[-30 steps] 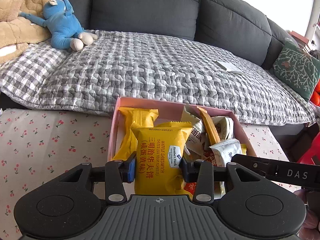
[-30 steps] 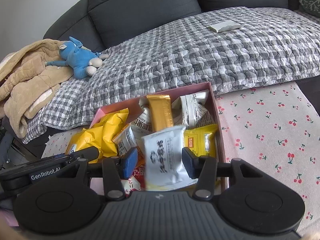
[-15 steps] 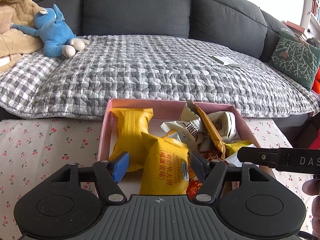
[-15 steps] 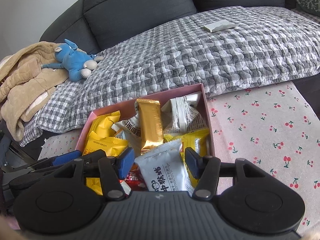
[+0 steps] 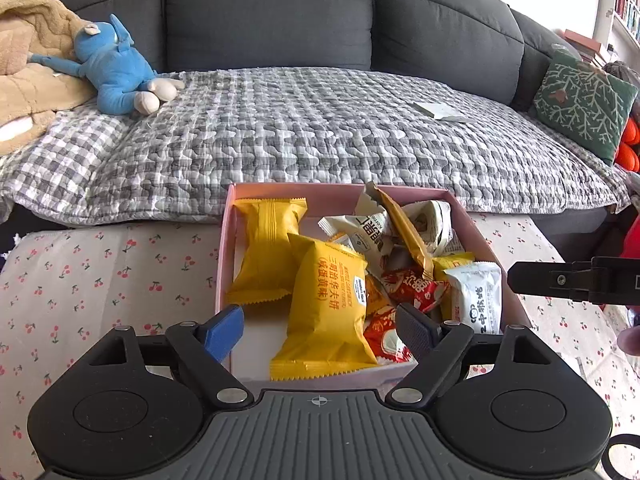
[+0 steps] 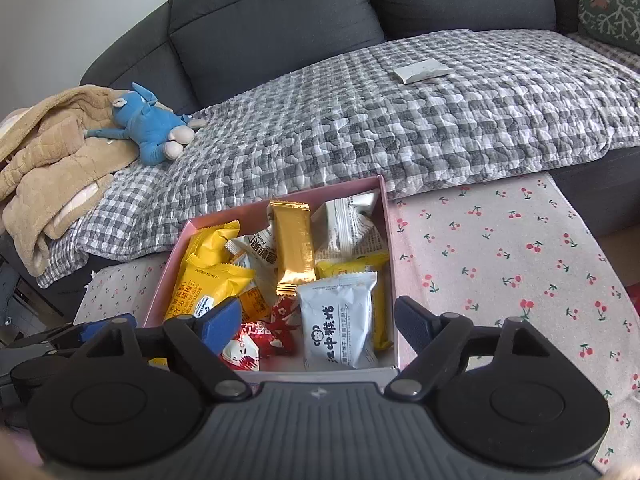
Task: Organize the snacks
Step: 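Drop the yellow pack and white nut pack into the pink box with both grippers, then withdraw both open grippers from the box over the table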
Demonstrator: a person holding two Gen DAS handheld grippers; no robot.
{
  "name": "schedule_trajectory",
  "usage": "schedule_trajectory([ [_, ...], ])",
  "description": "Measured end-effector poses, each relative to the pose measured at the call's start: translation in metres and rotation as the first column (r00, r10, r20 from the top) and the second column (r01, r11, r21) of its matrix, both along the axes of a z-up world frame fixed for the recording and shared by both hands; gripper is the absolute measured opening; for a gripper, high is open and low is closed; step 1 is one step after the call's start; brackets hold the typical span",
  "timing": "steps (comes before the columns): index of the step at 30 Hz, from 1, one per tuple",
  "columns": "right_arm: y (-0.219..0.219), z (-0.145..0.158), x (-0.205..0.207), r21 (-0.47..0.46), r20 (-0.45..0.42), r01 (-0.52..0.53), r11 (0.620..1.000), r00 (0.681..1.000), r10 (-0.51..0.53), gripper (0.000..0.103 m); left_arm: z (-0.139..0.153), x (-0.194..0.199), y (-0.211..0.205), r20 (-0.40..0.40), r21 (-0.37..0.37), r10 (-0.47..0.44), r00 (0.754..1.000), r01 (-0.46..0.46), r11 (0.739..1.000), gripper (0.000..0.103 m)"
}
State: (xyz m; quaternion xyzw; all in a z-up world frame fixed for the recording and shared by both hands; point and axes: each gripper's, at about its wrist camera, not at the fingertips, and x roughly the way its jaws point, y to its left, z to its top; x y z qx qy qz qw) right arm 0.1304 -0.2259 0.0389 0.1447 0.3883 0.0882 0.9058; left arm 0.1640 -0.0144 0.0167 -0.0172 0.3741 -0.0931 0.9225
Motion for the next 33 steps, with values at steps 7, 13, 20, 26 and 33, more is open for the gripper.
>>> schedule_trajectory([
  [7,-0.001,0.000,-0.021,-0.035,-0.011,0.002,0.999,1.000,-0.003,0.092,-0.001,-0.027,0.007,-0.024,0.017,0.002,1.000,-0.002,1.000,0.093],
  [13,0.000,-0.004,-0.036,-0.070,-0.030,-0.002,0.998,1.000,0.000,0.097,-0.009,-0.048,0.013,-0.064,0.033,0.014,0.998,-0.012,0.999,0.095],
  [20,0.006,-0.018,-0.053,-0.136,-0.067,-0.003,0.991,0.998,-0.006,0.100,-0.026,-0.073,0.016,-0.118,0.043,0.013,0.993,-0.008,0.999,0.095],
  [26,0.011,-0.035,-0.064,-0.195,-0.148,-0.014,0.981,0.989,-0.015,0.100,-0.040,-0.086,0.012,-0.149,0.053,0.012,0.989,-0.004,0.999,0.095],
  [33,0.009,-0.038,-0.062,-0.216,-0.163,-0.003,0.976,0.986,-0.033,0.101,-0.046,-0.087,-0.006,-0.136,0.047,-0.020,0.990,0.027,0.999,0.095],
])
